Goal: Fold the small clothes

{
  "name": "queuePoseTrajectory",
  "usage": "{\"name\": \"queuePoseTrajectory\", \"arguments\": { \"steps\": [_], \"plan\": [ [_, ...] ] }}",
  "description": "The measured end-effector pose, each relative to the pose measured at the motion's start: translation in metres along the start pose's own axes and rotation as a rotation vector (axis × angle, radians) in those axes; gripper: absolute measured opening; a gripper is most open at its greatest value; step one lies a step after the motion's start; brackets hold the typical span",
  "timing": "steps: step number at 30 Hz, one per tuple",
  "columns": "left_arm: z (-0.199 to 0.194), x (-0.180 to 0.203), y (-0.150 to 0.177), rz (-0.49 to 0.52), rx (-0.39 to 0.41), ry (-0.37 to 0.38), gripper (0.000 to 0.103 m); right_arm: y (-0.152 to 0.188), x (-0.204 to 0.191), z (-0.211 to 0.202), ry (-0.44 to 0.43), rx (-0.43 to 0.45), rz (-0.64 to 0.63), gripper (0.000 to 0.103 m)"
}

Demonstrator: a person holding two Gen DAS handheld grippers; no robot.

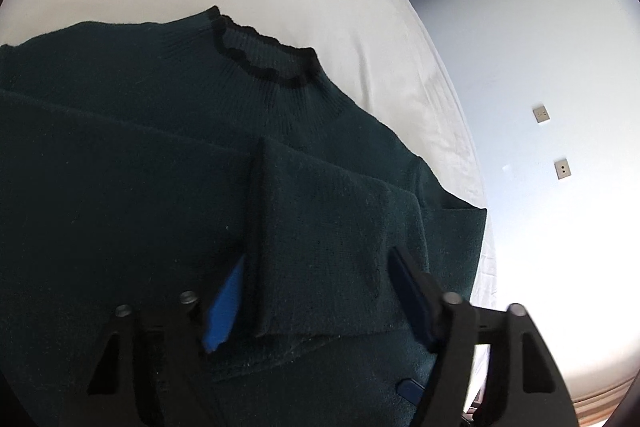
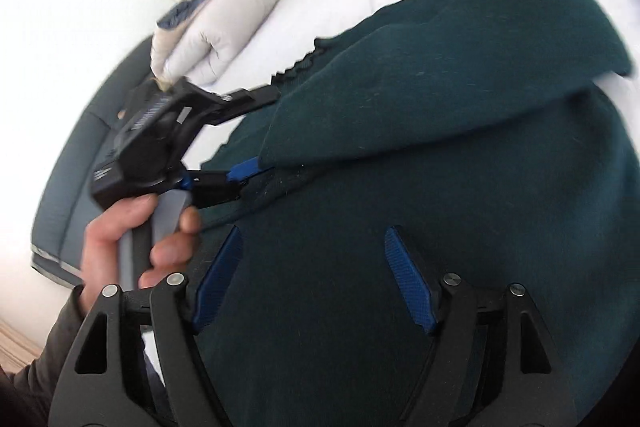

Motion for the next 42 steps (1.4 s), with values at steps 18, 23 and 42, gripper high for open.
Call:
{"name": "queuePoseTrajectory", "arguments": {
  "steps": [18, 23, 42],
  "plan": [
    [-0.052, -0.026, 0.009, 0.044, 0.149, -0.088, 0.009, -0.031, 0.090, -0.071, -0.111, 0.186, 0.366, 0.073],
    [-0.058, -0.053, 0.004, -0.007, 0.180, -0.093, 0.009, -0.040, 0.100, -0.075, -0.108, 0.209, 0.399, 0.073],
    [-0.079, -0.081, 0.003, -0.021, 0.290, -0.155, 0.009, -0.081, 0.094, -0.059, -0.103, 0.201, 0.484, 0.073]
  ]
}}
Point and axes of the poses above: each gripper's, at about its wrist camera, not at the fingertips, and z roughly the way its jaws point, x to its right, y to its underside, the point moved 6 cm from there along z, roughly the way its jaws point, and after that the axes turned 3 degrees about y, right-handed, at the moved point
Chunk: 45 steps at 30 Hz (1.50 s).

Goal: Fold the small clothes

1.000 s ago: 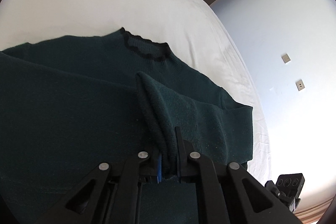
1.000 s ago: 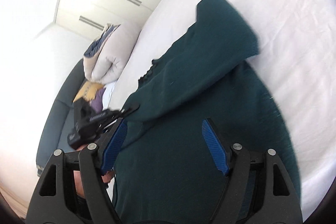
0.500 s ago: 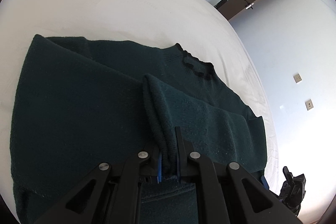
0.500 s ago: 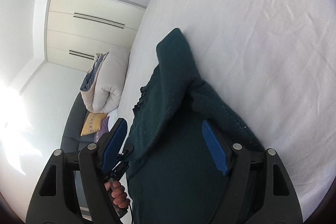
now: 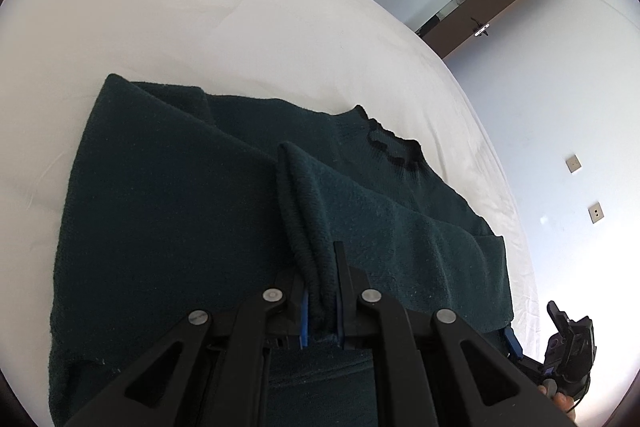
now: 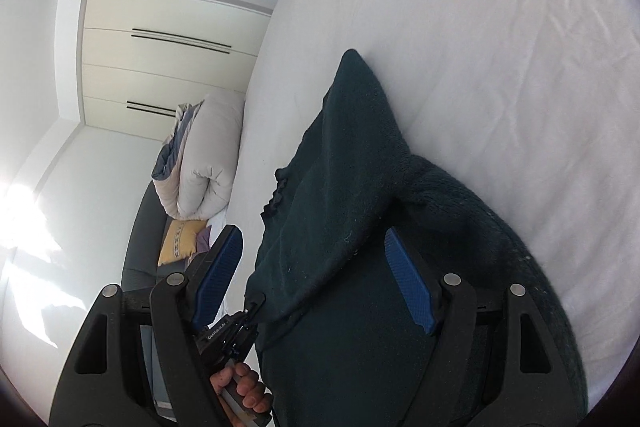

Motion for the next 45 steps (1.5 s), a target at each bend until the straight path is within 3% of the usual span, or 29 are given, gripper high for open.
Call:
{"name": "queuePoseTrajectory", "arguments": {
  "steps": [2, 7, 15, 21, 29, 37, 41, 45],
  "plan": [
    [0.001, -0.005, 0.001, -0.020, -0.003, 0.003, 0.009, -0.007, 0.006, 0.014, 0.030, -0.011, 0.013, 0.073],
    [0.003, -0.011, 0.002, -0.030, 0.004, 0.007, 0.009, -0.025, 0.014, 0.030, 0.009, 0.015, 0.057, 0.073],
    [0.001, -0.015, 0.007, -0.024, -0.010, 0.027, 0.009, -0.022, 0.014, 0.018, 0.011, -0.005, 0.045, 0.073],
    [0.005, -0.020, 0.008, -0.033, 0.004, 0.051, 0.011, -0.042, -0.034, -0.008, 0.003, 0.002, -0.151, 0.074],
    [0.007, -0.034, 0.013, -0.063, 0.026, 0.149, 0.012, -0.070, -0.026, 0.063, 0.026, -0.147, -0.134, 0.074],
    [0.008, -0.037, 0.014, -0.047, 0.052, 0.169, 0.012, -0.120, -0.016, 0.103, 0.028, -0.142, -0.079, 0.073],
    [0.006, -0.036, 0.013, -0.038, 0.052, 0.168, 0.012, -0.102, -0.017, 0.093, 0.019, -0.178, -0.125, 0.073],
    [-0.011, -0.032, 0.017, -0.036, 0.028, 0.155, 0.017, -0.054, -0.008, 0.062, 0.014, -0.234, -0.189, 0.073]
  ]
}}
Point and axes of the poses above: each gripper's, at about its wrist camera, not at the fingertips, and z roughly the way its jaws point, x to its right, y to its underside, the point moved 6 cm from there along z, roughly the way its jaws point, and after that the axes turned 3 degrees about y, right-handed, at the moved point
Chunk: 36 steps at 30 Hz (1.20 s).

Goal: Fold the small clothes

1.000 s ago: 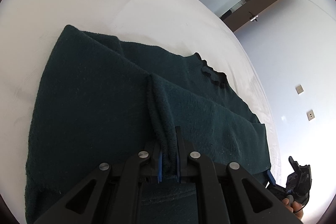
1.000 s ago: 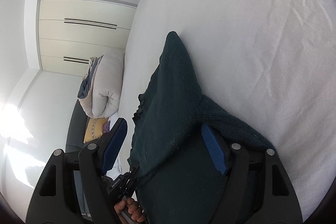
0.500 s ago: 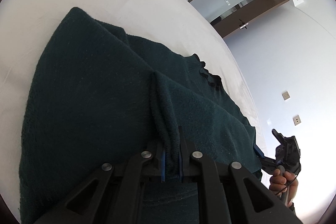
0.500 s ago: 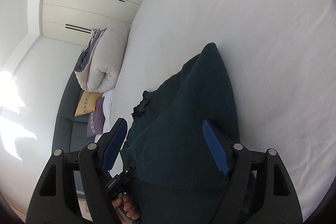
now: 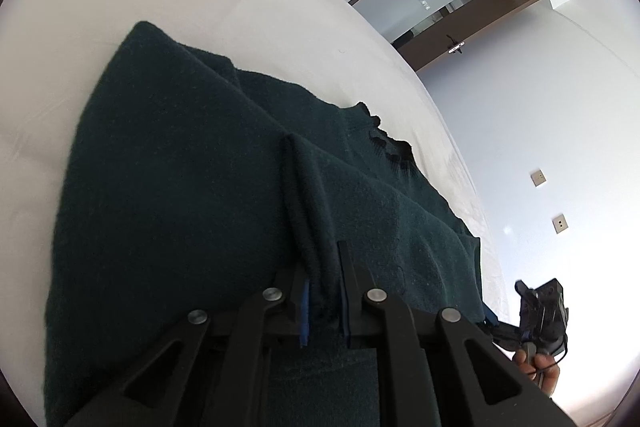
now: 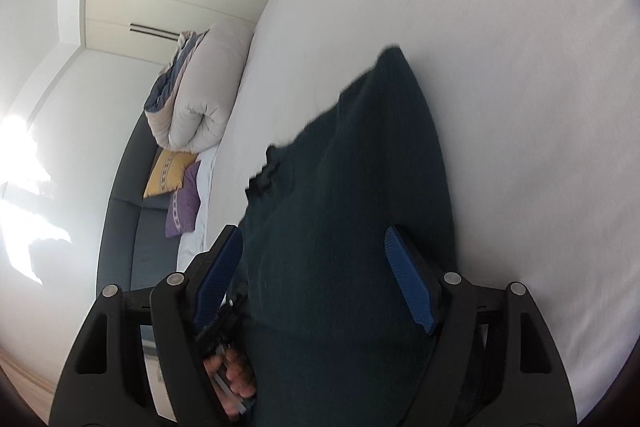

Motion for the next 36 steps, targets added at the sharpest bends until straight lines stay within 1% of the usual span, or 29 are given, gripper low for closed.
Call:
{"name": "queuePoseTrajectory", "arguments": {
  "steps": [1, 2, 3, 4, 5, 7, 9, 12, 14, 16, 18, 21, 24, 28, 30, 32, 33, 35, 36],
  "plan": [
    [-0.009, 0.003, 0.003, 0.015, 0.003, -0.017, 0.032, 0.015, 0.000, -0.007, 0.006, -0.009, -0.014, 0.073],
    [-0.022, 0.007, 0.009, 0.035, 0.006, -0.030, 0.054, 0.031, 0.000, -0.021, 0.021, -0.010, -0.032, 0.073],
    [-0.036, 0.011, 0.016, 0.053, 0.014, -0.043, 0.063, 0.048, -0.002, -0.029, 0.021, -0.012, -0.045, 0.073],
    [-0.052, 0.013, 0.024, 0.074, 0.030, -0.065, 0.076, 0.063, -0.002, -0.040, 0.021, -0.012, -0.051, 0.073],
    [-0.069, 0.015, 0.033, 0.091, 0.045, -0.085, 0.080, 0.079, -0.002, -0.055, 0.028, -0.008, -0.062, 0.073],
    [-0.102, 0.014, 0.055, 0.091, 0.056, -0.093, 0.082, 0.108, -0.003, -0.078, 0.046, 0.010, -0.099, 0.073],
    [-0.133, 0.004, 0.082, 0.047, 0.054, -0.092, 0.082, 0.137, -0.006, -0.105, 0.054, 0.039, -0.137, 0.073],
    [-0.167, -0.015, 0.125, -0.008, 0.013, -0.110, 0.082, 0.176, -0.007, -0.139, 0.065, 0.060, -0.173, 0.073],
    [-0.188, -0.027, 0.151, -0.043, 0.004, -0.130, 0.082, 0.198, -0.007, -0.157, 0.094, 0.068, -0.208, 0.073],
    [-0.205, -0.033, 0.170, -0.073, -0.004, -0.106, 0.081, 0.220, -0.007, -0.175, 0.108, 0.074, -0.238, 0.073],
    [-0.215, -0.031, 0.181, -0.061, -0.013, -0.116, 0.081, 0.237, -0.005, -0.187, 0.105, 0.073, -0.233, 0.073],
    [-0.221, -0.027, 0.192, -0.029, -0.046, -0.127, 0.080, 0.253, 0.008, -0.204, 0.121, 0.076, -0.204, 0.073],
    [-0.222, -0.029, 0.207, -0.016, -0.099, -0.126, 0.079, 0.267, 0.022, -0.216, 0.155, 0.072, -0.186, 0.073],
    [-0.225, -0.028, 0.218, 0.012, -0.138, -0.130, 0.077, 0.277, 0.037, -0.222, 0.178, 0.063, -0.156, 0.073],
    [-0.224, -0.027, 0.221, 0.018, -0.164, -0.130, 0.074, 0.281, 0.041, -0.223, 0.181, 0.058, -0.137, 0.073],
    [-0.225, -0.028, 0.225, 0.019, -0.191, -0.132, 0.065, 0.284, 0.043, -0.226, 0.179, 0.054, -0.133, 0.073],
    [-0.227, -0.029, 0.227, 0.013, -0.204, -0.125, 0.062, 0.285, 0.044, -0.227, 0.176, 0.053, -0.131, 0.073],
    [-0.228, -0.033, 0.231, -0.012, -0.226, -0.114, 0.047, 0.285, 0.047, -0.229, 0.173, 0.050, -0.118, 0.073],
    [-0.229, -0.035, 0.234, -0.024, -0.235, -0.112, 0.044, 0.286, 0.048, -0.231, 0.170, 0.049, -0.113, 0.073]
  ]
}}
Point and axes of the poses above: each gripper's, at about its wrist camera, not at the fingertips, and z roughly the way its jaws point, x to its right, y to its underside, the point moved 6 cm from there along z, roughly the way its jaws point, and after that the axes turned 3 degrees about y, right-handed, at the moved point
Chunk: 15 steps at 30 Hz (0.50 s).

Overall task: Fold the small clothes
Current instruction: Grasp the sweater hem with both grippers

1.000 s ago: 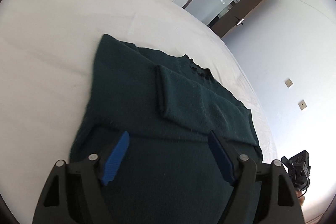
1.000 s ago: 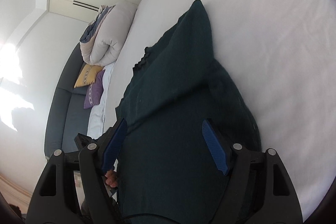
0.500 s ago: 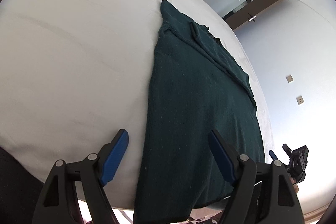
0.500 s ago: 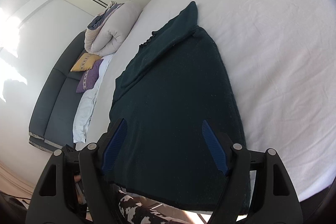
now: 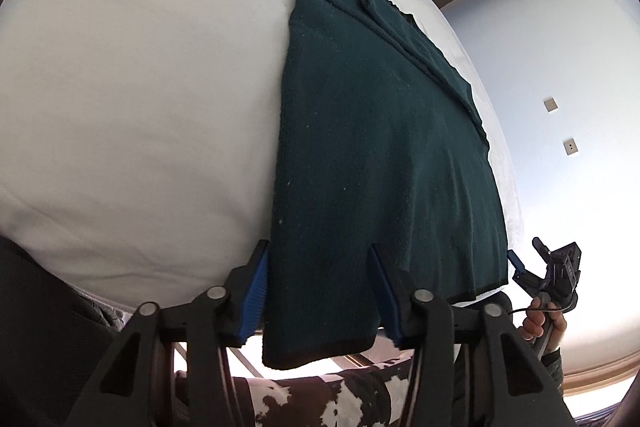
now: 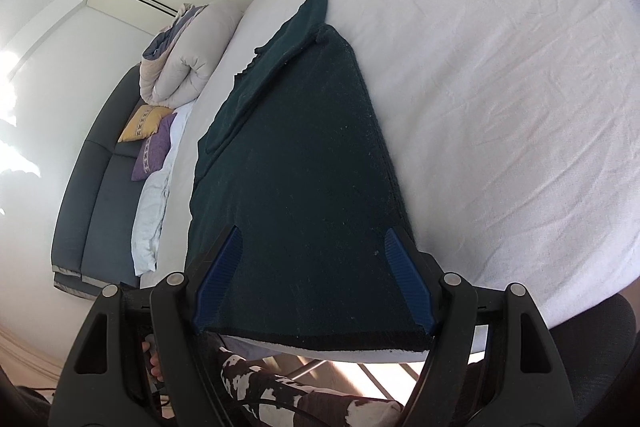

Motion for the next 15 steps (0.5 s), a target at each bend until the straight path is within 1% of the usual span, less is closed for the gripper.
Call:
{"name": "queuePoseTrajectory", "arguments": {
  "steps": [1, 2, 5, 7, 8, 10, 12, 13, 14, 15],
  "plan": [
    [0.000, -0.002, 0.002, -0.010, -0.010, 0.000, 0.036, -0.001, 0.001, 0.000, -0.001, -0.001, 0.004, 0.073],
    [0.000, -0.004, 0.004, -0.019, -0.017, -0.003, 0.030, 0.000, 0.003, -0.002, -0.002, -0.003, 0.010, 0.073],
    [0.002, -0.003, 0.001, -0.039, -0.030, 0.004, 0.029, -0.001, 0.006, -0.005, 0.005, -0.010, 0.015, 0.073],
    [0.004, -0.003, -0.002, -0.046, -0.038, -0.003, 0.031, 0.000, 0.009, -0.009, 0.024, -0.015, 0.012, 0.073],
    [0.005, -0.002, -0.002, -0.053, -0.042, 0.010, 0.037, -0.001, 0.011, -0.009, 0.032, -0.017, 0.013, 0.073],
    [0.005, 0.001, -0.005, -0.070, -0.041, 0.042, 0.047, -0.001, 0.016, -0.012, 0.047, -0.021, 0.023, 0.073],
    [0.006, 0.006, -0.004, -0.041, -0.042, 0.012, 0.046, -0.001, 0.020, -0.015, 0.062, -0.024, 0.031, 0.073],
    [0.006, 0.008, -0.003, -0.021, -0.043, -0.008, 0.043, -0.001, 0.022, -0.015, 0.069, -0.030, 0.032, 0.073],
    [0.007, 0.009, -0.002, -0.006, -0.046, -0.026, 0.028, -0.001, 0.024, -0.014, 0.080, -0.041, 0.033, 0.073],
    [0.008, 0.008, -0.001, -0.007, -0.054, -0.035, 0.016, 0.000, 0.026, -0.013, 0.088, -0.053, 0.033, 0.073]
  ]
}}
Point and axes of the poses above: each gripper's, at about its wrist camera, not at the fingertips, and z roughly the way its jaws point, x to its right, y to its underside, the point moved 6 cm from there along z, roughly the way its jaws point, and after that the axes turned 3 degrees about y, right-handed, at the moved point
